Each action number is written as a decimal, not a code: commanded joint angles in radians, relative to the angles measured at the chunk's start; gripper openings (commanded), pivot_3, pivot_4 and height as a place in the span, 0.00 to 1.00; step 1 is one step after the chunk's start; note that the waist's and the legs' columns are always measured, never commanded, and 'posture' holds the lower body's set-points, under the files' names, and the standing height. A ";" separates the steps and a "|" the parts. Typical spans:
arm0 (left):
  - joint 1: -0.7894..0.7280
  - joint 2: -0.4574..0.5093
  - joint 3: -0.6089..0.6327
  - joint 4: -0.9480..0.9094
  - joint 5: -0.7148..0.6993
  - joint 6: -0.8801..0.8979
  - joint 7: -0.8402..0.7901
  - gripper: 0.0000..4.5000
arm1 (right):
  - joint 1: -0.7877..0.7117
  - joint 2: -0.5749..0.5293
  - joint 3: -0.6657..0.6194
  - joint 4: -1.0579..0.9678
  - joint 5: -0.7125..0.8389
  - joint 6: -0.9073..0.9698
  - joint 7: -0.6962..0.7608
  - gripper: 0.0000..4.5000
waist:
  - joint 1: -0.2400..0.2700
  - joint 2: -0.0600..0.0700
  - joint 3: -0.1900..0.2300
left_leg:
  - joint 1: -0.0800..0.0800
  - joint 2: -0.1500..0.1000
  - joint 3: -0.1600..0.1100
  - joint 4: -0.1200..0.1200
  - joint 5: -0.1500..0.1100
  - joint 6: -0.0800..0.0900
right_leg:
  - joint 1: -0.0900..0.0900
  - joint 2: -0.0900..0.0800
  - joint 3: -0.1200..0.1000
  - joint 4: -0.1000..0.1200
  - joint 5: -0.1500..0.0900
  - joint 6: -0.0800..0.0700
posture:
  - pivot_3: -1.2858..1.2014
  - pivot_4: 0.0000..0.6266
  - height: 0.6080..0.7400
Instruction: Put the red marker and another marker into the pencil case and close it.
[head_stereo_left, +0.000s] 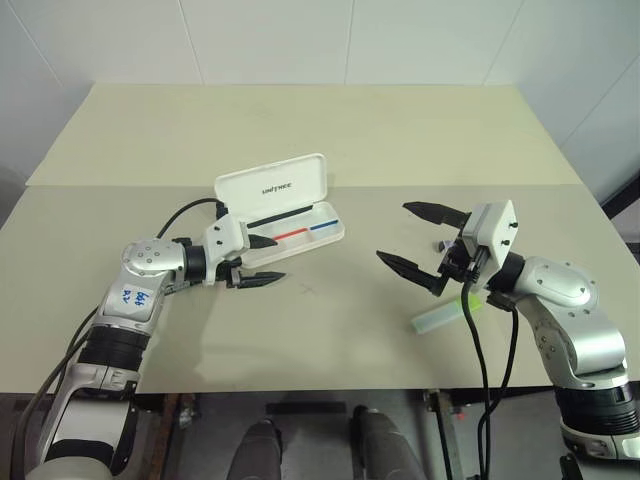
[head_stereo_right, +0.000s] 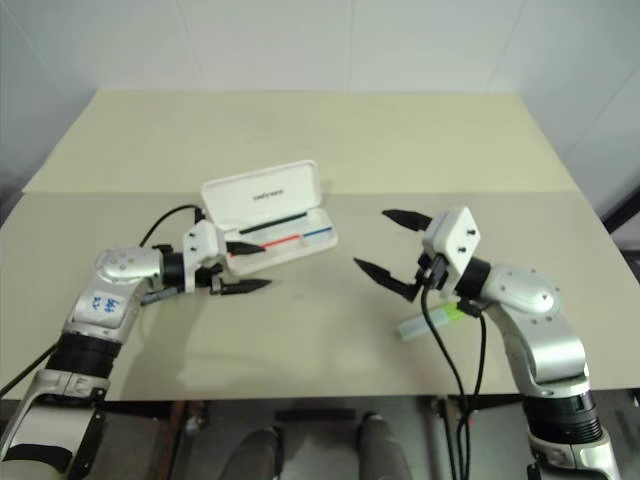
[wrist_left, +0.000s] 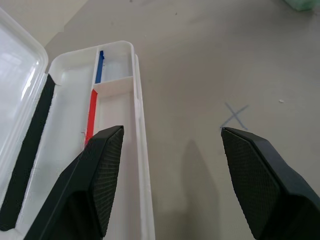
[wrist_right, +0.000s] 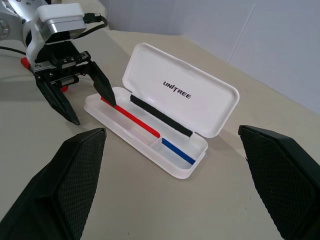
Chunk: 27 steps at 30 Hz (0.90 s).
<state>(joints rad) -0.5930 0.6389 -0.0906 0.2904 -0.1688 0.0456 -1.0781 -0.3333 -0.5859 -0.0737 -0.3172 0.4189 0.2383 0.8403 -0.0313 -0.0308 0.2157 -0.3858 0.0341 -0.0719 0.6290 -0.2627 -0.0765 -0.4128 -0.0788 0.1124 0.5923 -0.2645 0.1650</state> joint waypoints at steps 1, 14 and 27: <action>-0.026 0.015 -0.001 0.032 0.035 0.003 0.016 0.71 | 0.010 0.008 -0.015 -0.064 0.009 -0.022 -0.021 1.00 | 0.001 0.000 0.000 | 0.000 0.000 0.000 0.000 0.000 0.000 | 0.000 0.000 0.000 0.000 0.000 0.000 | 0.52 0.24 1.00; -0.096 -0.024 -0.042 0.154 0.089 -0.019 -0.005 0.71 | 0.005 0.007 -0.018 -0.099 0.015 -0.006 -0.050 1.00 | 0.002 0.000 0.000 | 0.000 0.000 0.000 0.000 0.000 0.000 | 0.000 0.000 0.000 0.000 0.000 0.000 | 0.52 0.24 1.00; -0.137 -0.035 -0.069 0.163 0.117 -0.004 -0.034 0.01 | -0.003 -0.012 -0.017 -0.116 0.045 0.035 -0.033 1.00 | 0.002 0.000 0.000 | 0.000 0.000 0.000 0.000 0.000 0.000 | 0.000 0.000 0.000 0.001 0.000 0.000 | 0.52 0.24 1.00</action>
<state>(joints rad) -0.7075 0.5989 -0.1530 0.4627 -0.0642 0.0514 -1.1015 -0.3283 -0.5816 -0.0741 -0.3889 0.4371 0.2693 0.7974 -0.0295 -0.0309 0.2157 -0.3860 0.0340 -0.0720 0.6291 -0.2628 -0.0764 -0.4127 -0.0787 0.1123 0.5928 -0.2646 0.1652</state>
